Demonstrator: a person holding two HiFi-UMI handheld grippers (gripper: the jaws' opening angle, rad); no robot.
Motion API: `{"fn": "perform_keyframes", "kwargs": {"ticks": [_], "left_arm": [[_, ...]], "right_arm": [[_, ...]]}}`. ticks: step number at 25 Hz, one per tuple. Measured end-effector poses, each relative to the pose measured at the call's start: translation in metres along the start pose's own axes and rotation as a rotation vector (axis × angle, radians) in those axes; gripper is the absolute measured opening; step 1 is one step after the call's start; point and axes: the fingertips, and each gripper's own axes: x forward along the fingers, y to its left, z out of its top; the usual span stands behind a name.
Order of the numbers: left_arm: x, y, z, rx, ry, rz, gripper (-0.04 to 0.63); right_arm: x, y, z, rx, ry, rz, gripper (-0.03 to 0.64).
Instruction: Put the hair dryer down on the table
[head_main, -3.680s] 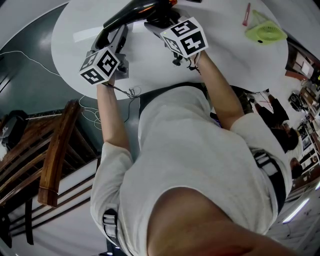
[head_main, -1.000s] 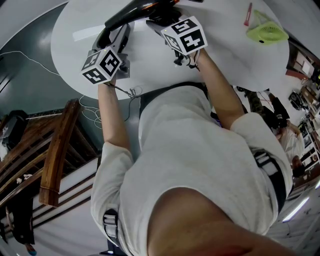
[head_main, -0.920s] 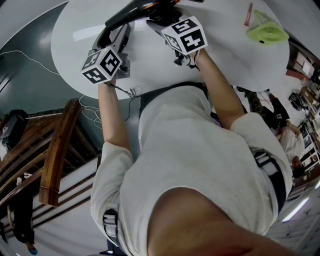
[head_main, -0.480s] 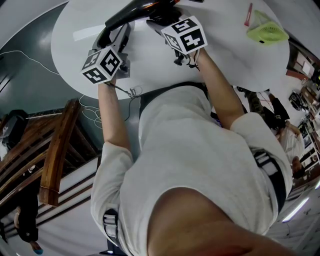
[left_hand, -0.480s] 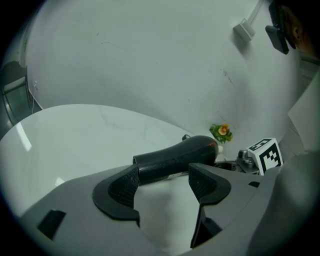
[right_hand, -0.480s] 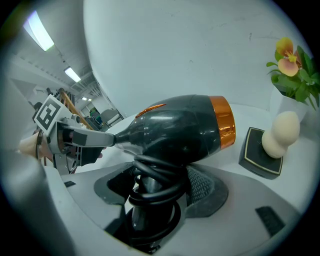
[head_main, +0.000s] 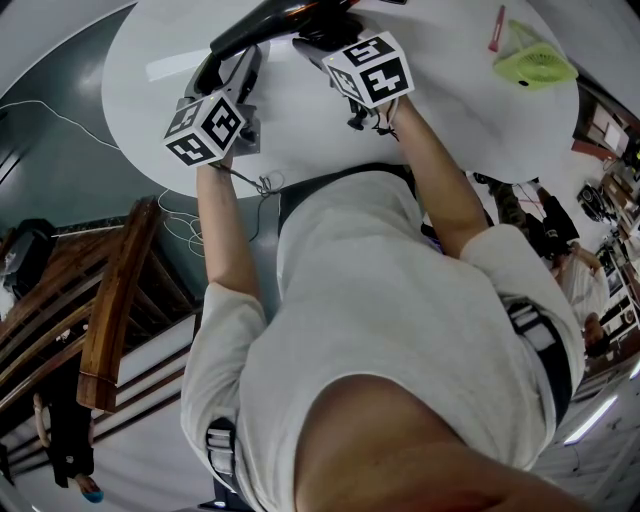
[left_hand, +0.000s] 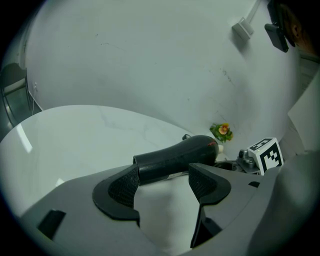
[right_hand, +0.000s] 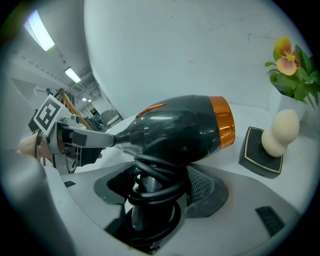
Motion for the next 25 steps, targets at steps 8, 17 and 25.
{"fn": "perform_keyframes", "kwargs": {"ticks": [8, 17, 25], "left_arm": [[0.000, 0.002, 0.000, 0.012, -0.025, 0.025, 0.325], [-0.013, 0.007, -0.013, 0.008, -0.030, 0.068, 0.316], [-0.029, -0.008, -0.035, 0.018, -0.015, 0.040, 0.301]], "right_arm": [[-0.001, 0.000, 0.002, 0.001, -0.038, -0.023, 0.293], [-0.011, 0.000, -0.009, 0.080, -0.063, -0.027, 0.295], [-0.032, 0.004, -0.021, 0.096, -0.087, -0.064, 0.289]]}}
